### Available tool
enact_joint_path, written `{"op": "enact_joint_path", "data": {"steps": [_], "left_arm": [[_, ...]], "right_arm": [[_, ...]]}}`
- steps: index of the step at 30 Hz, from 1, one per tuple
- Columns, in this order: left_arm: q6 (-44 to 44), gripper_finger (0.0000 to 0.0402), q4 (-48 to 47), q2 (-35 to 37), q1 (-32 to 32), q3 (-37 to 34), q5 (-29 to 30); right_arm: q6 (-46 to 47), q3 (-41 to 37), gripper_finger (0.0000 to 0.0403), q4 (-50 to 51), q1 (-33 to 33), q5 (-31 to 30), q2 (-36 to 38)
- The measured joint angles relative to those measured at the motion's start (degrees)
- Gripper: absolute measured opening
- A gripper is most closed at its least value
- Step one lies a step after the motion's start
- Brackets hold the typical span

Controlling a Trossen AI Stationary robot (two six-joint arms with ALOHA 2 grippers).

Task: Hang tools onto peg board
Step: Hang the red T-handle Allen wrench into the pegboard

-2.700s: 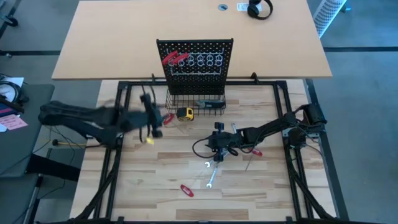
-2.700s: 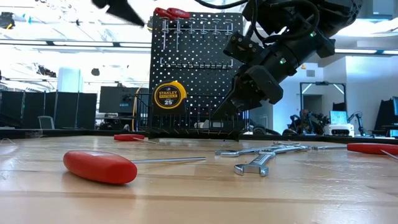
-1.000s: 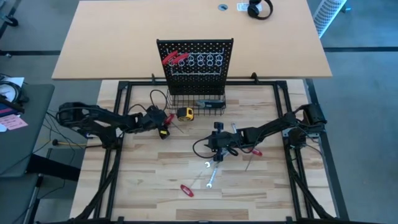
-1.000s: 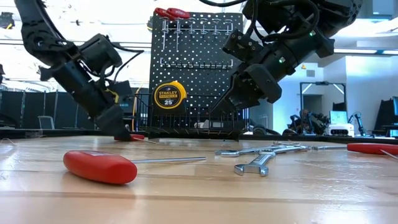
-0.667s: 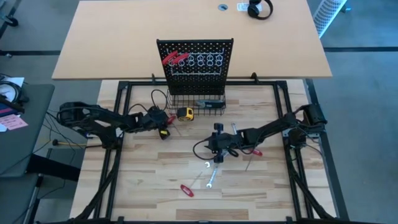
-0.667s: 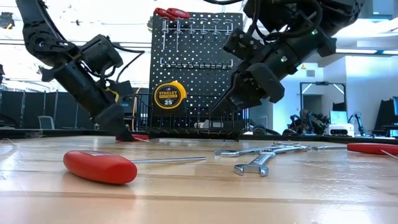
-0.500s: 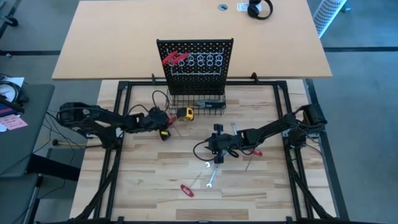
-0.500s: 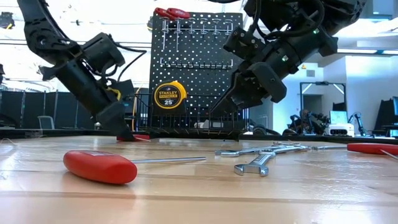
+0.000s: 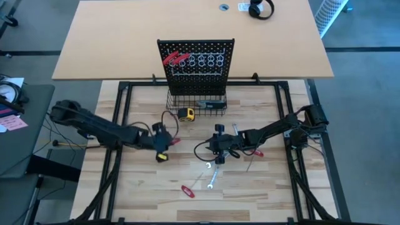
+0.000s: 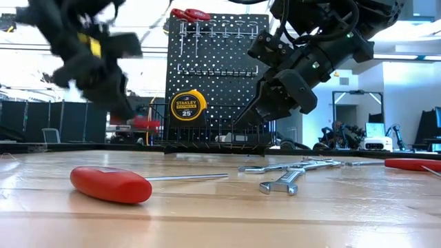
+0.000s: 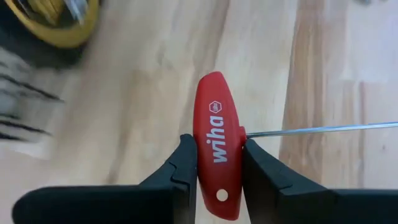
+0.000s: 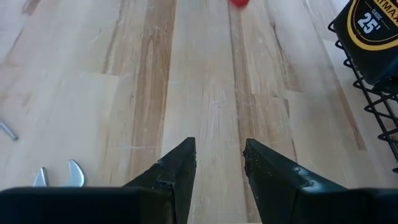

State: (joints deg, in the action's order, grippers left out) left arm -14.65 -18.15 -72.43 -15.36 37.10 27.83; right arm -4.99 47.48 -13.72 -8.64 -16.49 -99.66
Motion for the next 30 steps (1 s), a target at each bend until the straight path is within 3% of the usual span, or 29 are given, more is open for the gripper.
{"op": "enact_joint_path", "data": {"steps": [6,12,14,21,27,30], "left_arm": [[13.71,0.0072,-7.25,-4.52,-5.34,17.13,21.54],[46.27,0.0072,-6.91,-10.21,-3.46,34.92,44.22],[55.89,0.0072,-6.17,-11.36,-1.32,40.16,48.07],[80.48,0.0072,8.26,-11.69,8.33,50.22,46.48],[103.28,0.0072,30.11,-11.73,15.85,50.68,37.35],[110.49,0.0072,36.6,-11.71,19.18,50.71,33.54]], "right_arm": [[-0.02,0.0,0.0147,-0.07,0.01,-0.02,0.0],[-0.02,0.0,0.0147,-0.07,0.02,-0.02,0.0],[-0.13,0.0,0.0147,-0.07,0.02,-0.02,0.0],[-0.45,-0.01,0.0147,-0.04,0.01,-0.03,0.0],[-0.66,-0.02,0.0147,-0.02,0.0,-0.04,0.0],[-0.82,-0.02,0.0147,-0.04,0.0,-0.04,0.0]]}}
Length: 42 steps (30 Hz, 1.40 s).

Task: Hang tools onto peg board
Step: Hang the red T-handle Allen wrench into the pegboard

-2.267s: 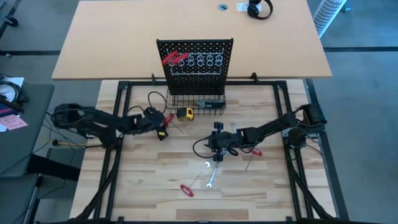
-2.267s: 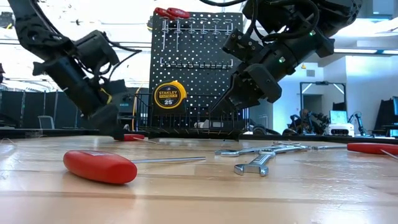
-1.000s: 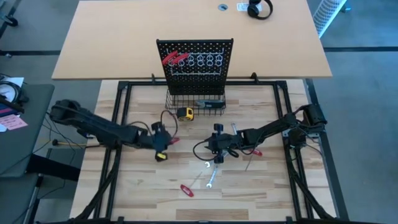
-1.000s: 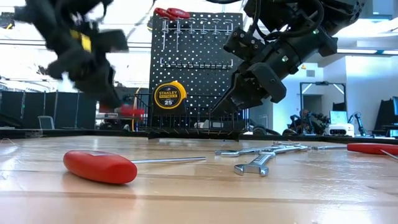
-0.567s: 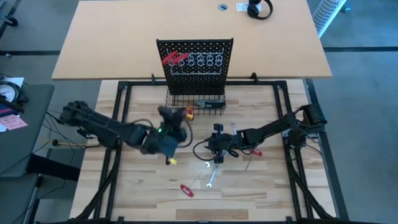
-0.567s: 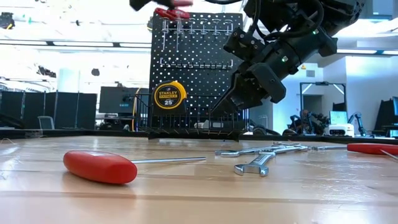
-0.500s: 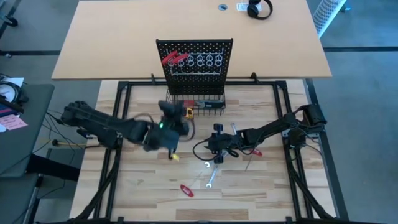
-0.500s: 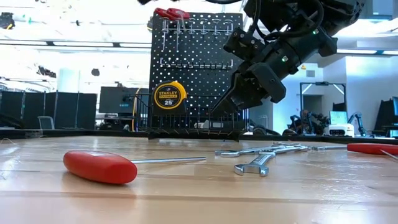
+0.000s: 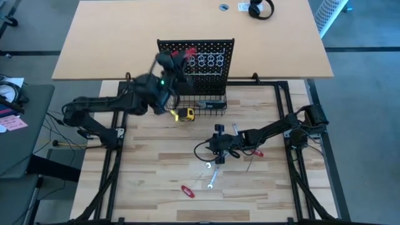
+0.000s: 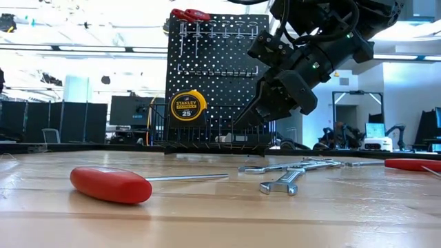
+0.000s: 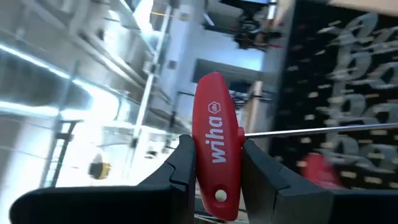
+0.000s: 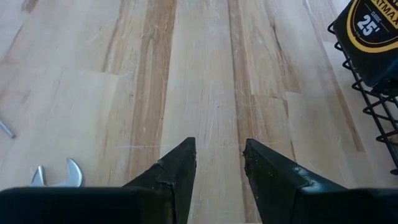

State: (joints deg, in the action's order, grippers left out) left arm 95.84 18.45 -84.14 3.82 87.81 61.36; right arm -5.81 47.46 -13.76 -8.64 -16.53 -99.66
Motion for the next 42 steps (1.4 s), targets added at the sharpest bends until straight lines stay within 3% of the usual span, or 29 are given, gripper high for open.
{"op": "enact_joint_path", "data": {"steps": [9,17,28,42], "left_arm": [[5.3,0.0072,2.06,-0.99,6.61,0.04,-7.46],[12.28,0.0072,2.97,-4.89,9.37,0.02,-7.58],[25.56,0.0072,15.2,-6.47,9.02,0.02,-6.88],[21.66,0.0072,13.24,-4.44,7.19,0.0,-6.84]], "right_arm": [[-0.25,0.0,0.0147,-0.02,0.02,0.0,0.01],[-0.23,0.01,0.0147,-0.01,0.02,0.0,0.02],[-0.45,0.0,0.0147,0.1,0.02,0.0,0.02],[-0.25,0.0,0.0147,0.02,0.02,0.0,0.02]]}}
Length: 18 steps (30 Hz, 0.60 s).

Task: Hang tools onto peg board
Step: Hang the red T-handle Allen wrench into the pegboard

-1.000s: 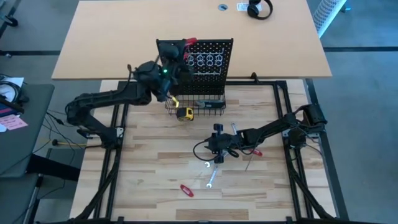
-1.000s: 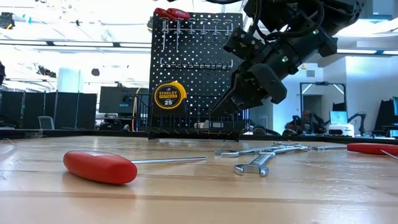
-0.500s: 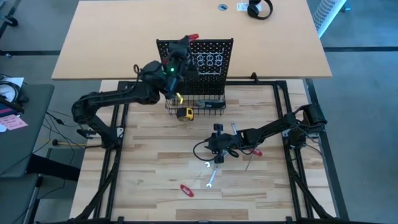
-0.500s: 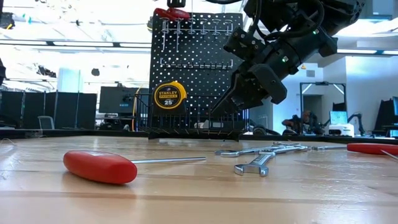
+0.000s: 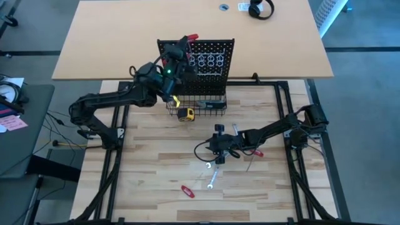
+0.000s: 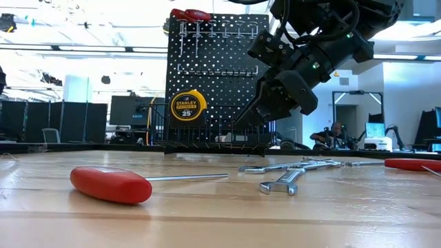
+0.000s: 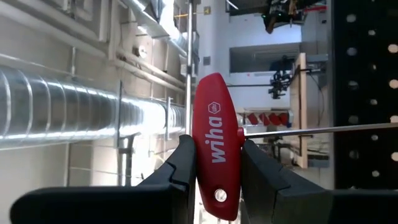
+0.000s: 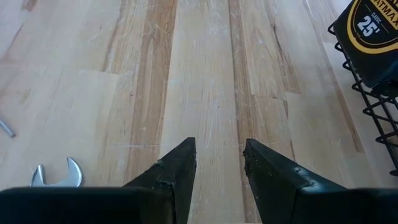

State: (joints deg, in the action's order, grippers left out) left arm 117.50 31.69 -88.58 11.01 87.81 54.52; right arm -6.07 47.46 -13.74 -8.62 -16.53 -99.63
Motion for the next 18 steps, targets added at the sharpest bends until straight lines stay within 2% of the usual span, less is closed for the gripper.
{"op": "enact_joint_path", "data": {"steps": [5,18], "left_arm": [[-3.16,0.0072,-6.24,-0.19,0.27,0.0,0.29],[-11.66,0.0072,-13.81,-0.13,3.02,0.0,0.58]], "right_arm": [[0.0,0.0,0.0147,0.0,0.0,0.0,0.0],[0.0,0.0,0.0147,0.0,0.0,0.0,0.0]]}}
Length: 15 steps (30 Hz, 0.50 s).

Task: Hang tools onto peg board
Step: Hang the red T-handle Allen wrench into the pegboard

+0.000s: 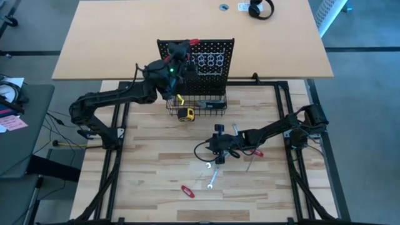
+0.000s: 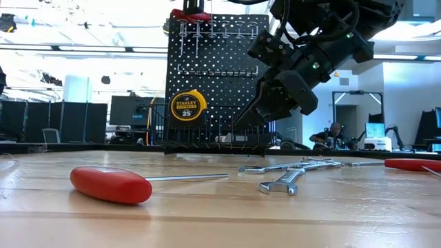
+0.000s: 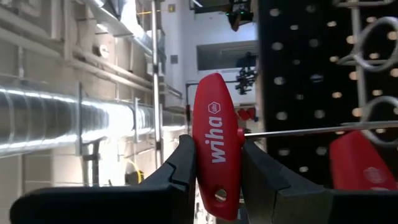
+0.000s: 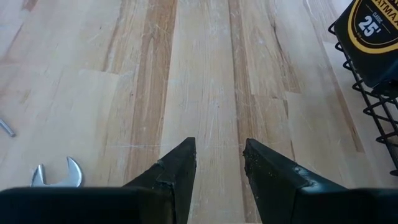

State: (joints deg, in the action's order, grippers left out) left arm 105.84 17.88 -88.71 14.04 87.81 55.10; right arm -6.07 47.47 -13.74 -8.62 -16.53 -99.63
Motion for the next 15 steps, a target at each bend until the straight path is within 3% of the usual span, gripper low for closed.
{"op": "enact_joint_path", "data": {"steps": [8,15], "left_arm": [[-2.42,0.0146,-2.29,0.0,0.5,0.0,-0.01],[-2.41,0.0177,-2.23,0.0,0.49,0.0,-0.03]], "right_arm": [[0.0,0.01,0.0147,0.02,0.0,0.0,0.0],[0.0,0.0,0.0147,-0.01,0.0,0.0,0.0]]}}
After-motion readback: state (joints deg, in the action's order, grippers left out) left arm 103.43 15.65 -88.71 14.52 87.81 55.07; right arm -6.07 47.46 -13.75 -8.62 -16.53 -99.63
